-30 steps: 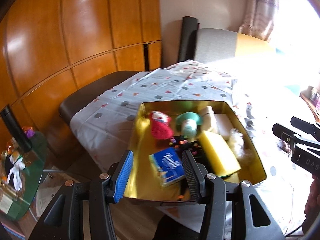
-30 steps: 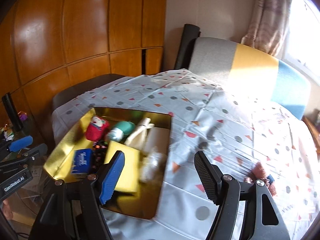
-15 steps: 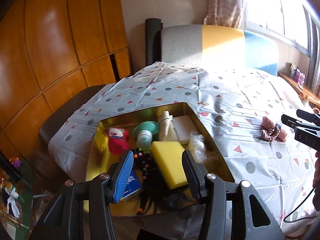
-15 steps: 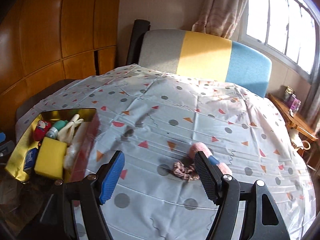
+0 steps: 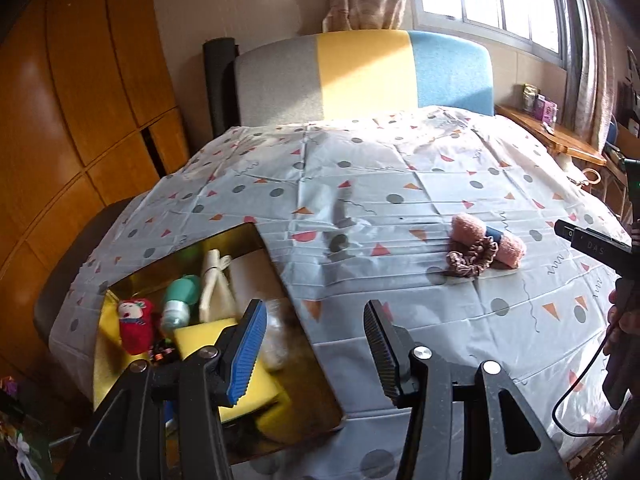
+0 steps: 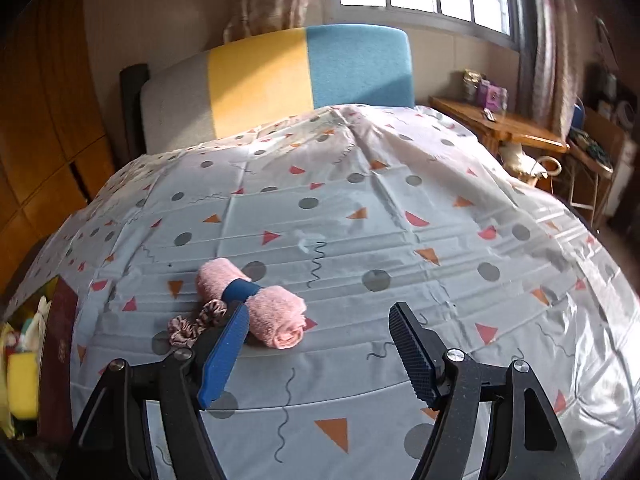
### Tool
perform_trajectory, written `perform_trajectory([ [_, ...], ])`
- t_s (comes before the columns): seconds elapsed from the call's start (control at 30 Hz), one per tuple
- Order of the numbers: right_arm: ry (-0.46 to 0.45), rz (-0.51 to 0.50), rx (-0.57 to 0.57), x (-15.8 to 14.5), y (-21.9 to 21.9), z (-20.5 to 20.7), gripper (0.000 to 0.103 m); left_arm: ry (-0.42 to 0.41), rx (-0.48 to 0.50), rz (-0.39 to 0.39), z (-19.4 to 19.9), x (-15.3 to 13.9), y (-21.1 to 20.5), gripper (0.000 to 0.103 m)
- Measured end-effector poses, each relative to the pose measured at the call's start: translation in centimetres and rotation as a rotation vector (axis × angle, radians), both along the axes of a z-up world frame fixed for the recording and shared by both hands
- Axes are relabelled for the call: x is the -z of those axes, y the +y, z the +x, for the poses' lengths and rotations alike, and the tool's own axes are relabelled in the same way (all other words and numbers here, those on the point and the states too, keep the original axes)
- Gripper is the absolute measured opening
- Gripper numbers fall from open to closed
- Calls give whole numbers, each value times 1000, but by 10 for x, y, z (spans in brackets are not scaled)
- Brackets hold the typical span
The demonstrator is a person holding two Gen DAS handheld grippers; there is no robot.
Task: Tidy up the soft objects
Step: 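Move both grippers from the tray toward the pink towel and scrunchie, then grasp the brown satin scrunchie with the left gripper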
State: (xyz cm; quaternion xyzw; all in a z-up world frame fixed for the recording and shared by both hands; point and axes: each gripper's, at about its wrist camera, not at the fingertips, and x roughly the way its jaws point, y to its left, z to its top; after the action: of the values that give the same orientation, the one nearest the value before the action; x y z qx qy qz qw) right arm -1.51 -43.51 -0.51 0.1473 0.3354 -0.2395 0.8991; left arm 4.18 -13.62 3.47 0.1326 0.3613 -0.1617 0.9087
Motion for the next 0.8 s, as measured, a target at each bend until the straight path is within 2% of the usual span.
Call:
perform_trajectory([
  [0.13, -15, 82, 61, 2, -22, -7, 75, 96, 74, -7, 17, 20, -46, 52],
  [0.2, -22, 103, 78, 2, -27, -9, 76, 104, 129, 7, 20, 29, -72, 56],
  [0.23, -24, 109, 79, 1, -28, -10, 76, 114, 158, 18, 22, 34, -84, 62],
  [0.3, -23, 108, 73, 0, -27, -8, 77, 158, 211, 9, 29, 45, -106, 66],
  [0.37, -22, 107, 67, 0, -27, -7, 77, 184, 234, 27, 37, 57, -125, 74],
  [0.57, -15, 126, 69, 2, -31, -6, 77, 176, 331, 80, 53, 81, -172, 82],
  [0.7, -14, 139, 77, 3, -35, -6, 78, 113, 380, 160, 60, 92, -202, 82],
  [0.8, -10, 146, 78, 5, -35, -5, 78, 134, 416, 238, 68, 112, -222, 82],
])
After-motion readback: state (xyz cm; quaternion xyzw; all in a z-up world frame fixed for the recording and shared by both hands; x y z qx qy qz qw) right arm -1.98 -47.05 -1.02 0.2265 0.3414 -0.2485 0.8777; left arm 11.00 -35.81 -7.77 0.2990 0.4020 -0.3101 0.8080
